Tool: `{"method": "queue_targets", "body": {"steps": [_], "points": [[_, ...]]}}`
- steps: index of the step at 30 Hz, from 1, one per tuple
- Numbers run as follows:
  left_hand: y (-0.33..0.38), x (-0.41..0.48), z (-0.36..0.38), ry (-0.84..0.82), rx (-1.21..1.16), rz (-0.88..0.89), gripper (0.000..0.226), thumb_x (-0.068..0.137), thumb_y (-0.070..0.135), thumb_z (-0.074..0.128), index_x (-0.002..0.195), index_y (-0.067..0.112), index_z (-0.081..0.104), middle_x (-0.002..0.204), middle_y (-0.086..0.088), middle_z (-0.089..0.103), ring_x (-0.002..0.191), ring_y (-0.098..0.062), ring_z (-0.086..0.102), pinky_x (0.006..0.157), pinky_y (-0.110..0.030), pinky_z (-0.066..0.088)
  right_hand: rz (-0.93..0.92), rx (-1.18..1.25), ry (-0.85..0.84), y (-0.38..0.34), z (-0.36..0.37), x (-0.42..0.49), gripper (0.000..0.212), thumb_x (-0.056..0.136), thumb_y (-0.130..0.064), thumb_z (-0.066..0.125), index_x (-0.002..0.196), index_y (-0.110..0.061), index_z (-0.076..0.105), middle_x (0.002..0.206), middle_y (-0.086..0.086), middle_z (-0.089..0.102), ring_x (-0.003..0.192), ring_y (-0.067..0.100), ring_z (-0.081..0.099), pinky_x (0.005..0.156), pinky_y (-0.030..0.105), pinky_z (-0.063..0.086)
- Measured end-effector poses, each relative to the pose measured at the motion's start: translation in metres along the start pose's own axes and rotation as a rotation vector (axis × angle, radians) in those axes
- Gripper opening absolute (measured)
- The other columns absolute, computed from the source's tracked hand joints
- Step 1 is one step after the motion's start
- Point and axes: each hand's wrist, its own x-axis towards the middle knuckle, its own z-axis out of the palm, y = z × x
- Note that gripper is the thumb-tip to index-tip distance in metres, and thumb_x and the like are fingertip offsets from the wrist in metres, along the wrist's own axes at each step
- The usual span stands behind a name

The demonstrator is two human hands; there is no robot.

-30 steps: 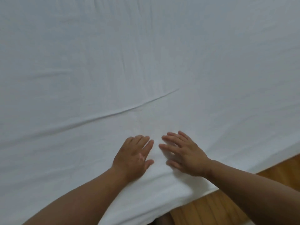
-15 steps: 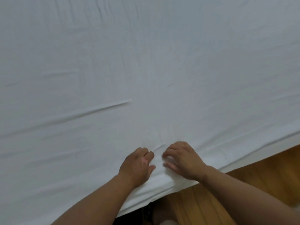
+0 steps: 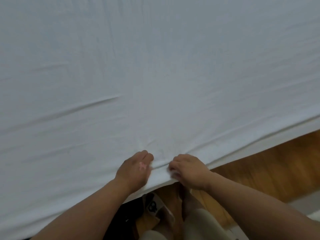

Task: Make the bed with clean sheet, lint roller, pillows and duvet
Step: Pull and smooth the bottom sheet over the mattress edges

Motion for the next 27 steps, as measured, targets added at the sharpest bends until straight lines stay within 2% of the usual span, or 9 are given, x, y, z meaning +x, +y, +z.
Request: {"method": "queue_targets", "body": {"steps": [2,3,5,7,11,15,19,21,27], "points": [[0.026,0.008,0.010,-0.100,0.036,0.094,0.032,0.080,0.040,0.065,0.105,0.023,0.058,0.098,0.005,0.059,0.086,-0.016,0.056,0.063,-0.029,0.049,0.006,-0.057,0.053,0.022,0.005,-0.025,0.033,0.085,-0.048,0.046,0.107,-0.030,0.063,0.108,-0.011,0.058,0.099,0.010,0.051,0.087,0.029,0.044],[0.040,0.014,0.015,-0.172,0.084,0.092,0.032,0.078,0.038,0.071,0.102,0.022,0.059,0.094,0.003,0.059,0.083,-0.017,0.057,0.060,-0.030,0.047,0.040,-0.081,0.102,0.035,0.009,-0.034,0.026,0.085,-0.043,0.050,0.103,-0.032,0.065,0.106,-0.012,0.059,0.096,0.010,0.052,0.085,0.029,0.045],[0.058,0.028,0.025,-0.228,0.172,0.080,0.031,0.061,0.020,0.085,0.078,0.020,0.060,0.070,0.003,0.056,0.058,-0.016,0.054,0.045,-0.025,0.032,0.130,-0.115,0.150,0.054,0.013,-0.045,0.006,0.087,-0.030,0.063,0.088,-0.032,0.069,0.086,-0.012,0.062,0.079,0.011,0.053,0.073,0.029,0.046],[0.062,0.038,0.035,-0.260,0.199,0.047,0.032,0.055,0.007,0.084,0.066,0.020,0.057,0.058,0.003,0.051,0.045,-0.015,0.047,0.043,-0.022,0.027,0.157,-0.094,0.148,0.063,0.014,-0.046,0.007,0.085,-0.023,0.067,0.082,-0.029,0.070,0.074,-0.010,0.061,0.067,0.012,0.053,0.065,0.030,0.047],[0.071,0.030,0.038,-0.353,0.236,0.023,0.009,0.092,0.013,0.050,0.094,0.021,0.056,0.088,0.000,0.058,0.071,-0.017,0.045,0.064,-0.028,0.036,0.175,0.024,0.125,0.057,0.018,-0.054,0.014,0.089,-0.016,0.060,0.092,-0.026,0.069,0.081,-0.009,0.063,0.072,0.011,0.056,0.068,0.030,0.053],[0.099,0.049,0.019,-0.454,0.258,0.008,0.017,0.092,0.015,0.048,0.108,0.017,0.053,0.104,-0.003,0.059,0.085,-0.022,0.054,0.071,-0.030,0.041,0.127,0.081,0.131,0.068,0.015,-0.069,0.007,0.093,-0.030,0.056,0.095,-0.024,0.060,0.088,-0.006,0.059,0.078,0.015,0.055,0.074,0.032,0.051],[0.149,0.090,0.024,-0.346,0.210,0.157,0.023,0.099,0.033,0.046,0.118,0.021,0.048,0.109,0.001,0.055,0.094,-0.022,0.059,0.073,-0.033,0.045,0.362,0.016,0.379,0.121,0.012,-0.111,0.011,0.092,-0.030,0.057,0.099,-0.029,0.066,0.103,-0.010,0.062,0.097,0.013,0.057,0.089,0.034,0.047],[0.175,0.115,0.038,-0.306,0.262,0.208,0.023,0.099,0.031,0.047,0.118,0.019,0.049,0.109,-0.001,0.056,0.093,-0.024,0.060,0.069,-0.035,0.044,0.344,-0.105,0.406,0.146,0.011,-0.123,0.019,0.090,-0.026,0.054,0.100,-0.028,0.070,0.106,-0.008,0.064,0.104,0.016,0.058,0.092,0.037,0.045],[0.201,0.149,0.048,-0.370,0.454,0.173,0.022,0.099,0.012,0.038,0.113,0.013,0.054,0.105,-0.007,0.059,0.088,-0.027,0.062,0.066,-0.032,0.037,0.271,-0.102,0.285,0.181,0.001,-0.108,0.008,0.076,-0.023,0.075,0.072,-0.029,0.071,0.067,-0.012,0.061,0.071,0.015,0.056,0.072,0.031,0.044]]}}
